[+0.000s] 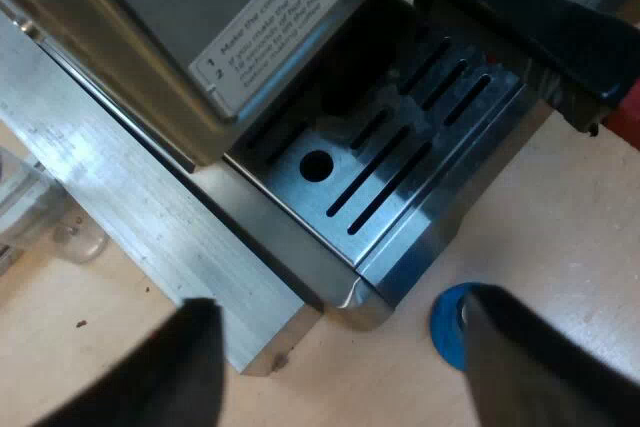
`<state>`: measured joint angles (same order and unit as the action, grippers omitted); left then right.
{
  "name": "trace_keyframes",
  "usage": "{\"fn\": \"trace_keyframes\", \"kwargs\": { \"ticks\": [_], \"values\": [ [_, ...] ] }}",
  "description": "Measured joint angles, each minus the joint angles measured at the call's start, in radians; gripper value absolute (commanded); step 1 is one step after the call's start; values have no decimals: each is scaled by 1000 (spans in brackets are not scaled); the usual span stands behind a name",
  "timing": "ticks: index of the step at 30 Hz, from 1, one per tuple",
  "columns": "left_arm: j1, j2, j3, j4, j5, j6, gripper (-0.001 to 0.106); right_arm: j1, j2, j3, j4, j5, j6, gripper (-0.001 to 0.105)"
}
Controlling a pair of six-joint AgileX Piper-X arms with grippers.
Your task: Put the handle in the coffee machine
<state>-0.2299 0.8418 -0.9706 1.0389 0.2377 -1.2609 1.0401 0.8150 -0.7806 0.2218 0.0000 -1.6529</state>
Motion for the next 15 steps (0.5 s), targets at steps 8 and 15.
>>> {"fn": "trace_keyframes", "kwargs": {
  "ticks": [8, 15],
  "values": [
    [0, -87, -12, 42, 0, -34, 72, 0, 0, -32, 28, 0, 65, 80],
    [0, -129, -103, 60, 7, -181, 72, 0, 0, -198, 230, 82, 46, 80]
  ]
}}
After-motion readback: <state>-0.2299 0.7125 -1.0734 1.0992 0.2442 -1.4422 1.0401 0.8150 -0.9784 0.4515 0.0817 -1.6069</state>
